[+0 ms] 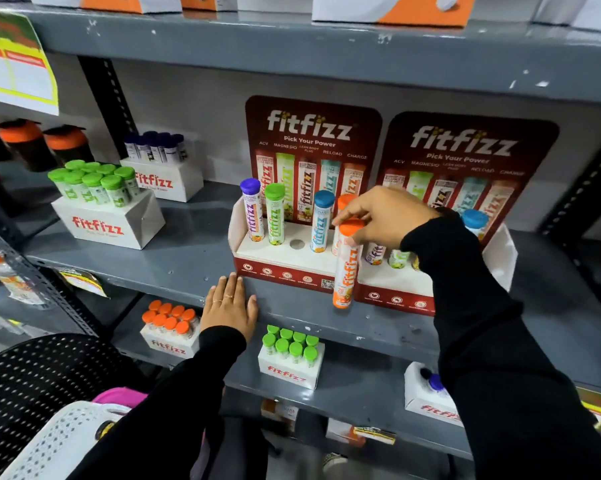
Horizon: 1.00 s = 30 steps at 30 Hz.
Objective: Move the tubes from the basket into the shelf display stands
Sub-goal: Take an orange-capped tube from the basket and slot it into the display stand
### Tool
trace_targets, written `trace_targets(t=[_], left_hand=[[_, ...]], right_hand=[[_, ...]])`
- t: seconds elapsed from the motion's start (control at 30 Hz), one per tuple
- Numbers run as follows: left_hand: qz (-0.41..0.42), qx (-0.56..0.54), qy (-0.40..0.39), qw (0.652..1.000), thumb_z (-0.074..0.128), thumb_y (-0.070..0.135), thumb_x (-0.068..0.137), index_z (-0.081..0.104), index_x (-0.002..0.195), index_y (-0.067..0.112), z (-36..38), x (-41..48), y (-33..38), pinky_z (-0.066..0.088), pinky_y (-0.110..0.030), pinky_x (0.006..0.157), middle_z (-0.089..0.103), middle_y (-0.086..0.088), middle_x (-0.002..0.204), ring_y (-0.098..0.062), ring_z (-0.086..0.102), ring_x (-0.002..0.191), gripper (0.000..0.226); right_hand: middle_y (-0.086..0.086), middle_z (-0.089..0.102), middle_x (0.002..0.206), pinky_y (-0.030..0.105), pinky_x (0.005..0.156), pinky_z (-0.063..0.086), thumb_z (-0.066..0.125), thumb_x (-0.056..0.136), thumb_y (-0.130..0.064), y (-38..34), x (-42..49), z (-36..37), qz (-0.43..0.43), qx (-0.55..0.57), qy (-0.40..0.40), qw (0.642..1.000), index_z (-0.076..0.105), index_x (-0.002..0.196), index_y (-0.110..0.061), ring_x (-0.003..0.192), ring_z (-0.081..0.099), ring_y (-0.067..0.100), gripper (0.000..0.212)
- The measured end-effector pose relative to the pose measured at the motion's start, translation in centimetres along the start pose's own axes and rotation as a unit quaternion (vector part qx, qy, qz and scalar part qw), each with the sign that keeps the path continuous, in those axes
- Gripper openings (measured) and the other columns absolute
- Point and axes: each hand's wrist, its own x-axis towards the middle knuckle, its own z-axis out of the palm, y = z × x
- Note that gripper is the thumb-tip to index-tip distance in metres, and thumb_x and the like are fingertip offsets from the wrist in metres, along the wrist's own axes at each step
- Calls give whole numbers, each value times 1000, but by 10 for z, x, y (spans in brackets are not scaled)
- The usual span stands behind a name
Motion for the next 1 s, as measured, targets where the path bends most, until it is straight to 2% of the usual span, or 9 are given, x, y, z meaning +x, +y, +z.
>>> trace_targets(t=[0.07, 0.13, 0.3, 0.47, 0.57, 0.67, 0.87, 1.0], left_hand=[[0, 0, -1, 1000, 21, 39, 96, 18, 143, 9, 0, 0, 1, 3, -35, 117, 15, -6, 154, -20, 7, 142, 56], [-1, 2, 3, 1000, 22, 38, 96, 18, 143, 9, 1, 1, 1, 3, -35, 117, 15, -6, 154, -20, 7, 142, 55], [-5, -3, 7, 1000, 23, 37, 96, 20, 143, 8, 1, 1, 0, 5, -35, 117, 18, -8, 154, -21, 10, 142, 55], [-6, -10, 21, 1000, 26, 35, 96, 24, 141, 6, 1, -1, 2, 7, -37, 117, 22, -9, 152, -23, 14, 141, 53], [-10, -8, 21, 1000, 26, 35, 96, 24, 141, 6, 2, -1, 2, 8, -37, 117, 22, -10, 152, -23, 14, 141, 53], [-12, 0, 19, 1000, 24, 36, 96, 24, 141, 7, 2, 0, 2, 9, -37, 117, 22, -9, 152, -23, 15, 141, 54], [-21, -17, 28, 999, 30, 31, 96, 28, 140, 5, 2, -1, 5, 8, -37, 117, 25, -11, 151, -24, 16, 141, 51], [-26, -11, 30, 999, 29, 31, 96, 27, 140, 5, 2, -1, 6, 7, -36, 116, 25, -10, 151, -23, 16, 141, 51]], right_hand=[[3, 66, 122, 34, 96, 49, 77, 77, -12, 15, -4, -4, 34, 27, 21, 999, 66, 116, -22, 112, 58, 22, 42], [7, 68, 117, 32, 91, 51, 79, 74, -10, 30, -10, -9, 64, 63, 46, 995, 67, 112, -16, 103, 61, 18, 40], [6, 67, 116, 29, 88, 46, 76, 78, -8, 69, -29, -19, 134, 93, 91, 982, 69, 108, -13, 103, 61, 20, 31], [8, 68, 116, 23, 87, 44, 69, 83, 0, 104, -47, -30, 211, 107, 173, 956, 71, 108, -8, 94, 56, 14, 26], [11, 66, 120, 33, 101, 48, 65, 86, -1, 125, -46, -28, 266, 92, 215, 935, 71, 105, -10, 110, 60, 25, 22], [15, 65, 120, 40, 101, 50, 61, 84, -2, 141, -41, -19, 309, 67, 262, 912, 71, 106, -13, 109, 61, 32, 26], [18, 69, 118, 41, 98, 52, 51, 86, 7, 148, -43, -5, 299, 51, 355, 884, 68, 114, -6, 107, 62, 36, 35], [16, 68, 119, 39, 101, 50, 53, 87, 6, 152, -45, -7, 297, 57, 339, 891, 67, 115, -7, 108, 63, 35, 34]])
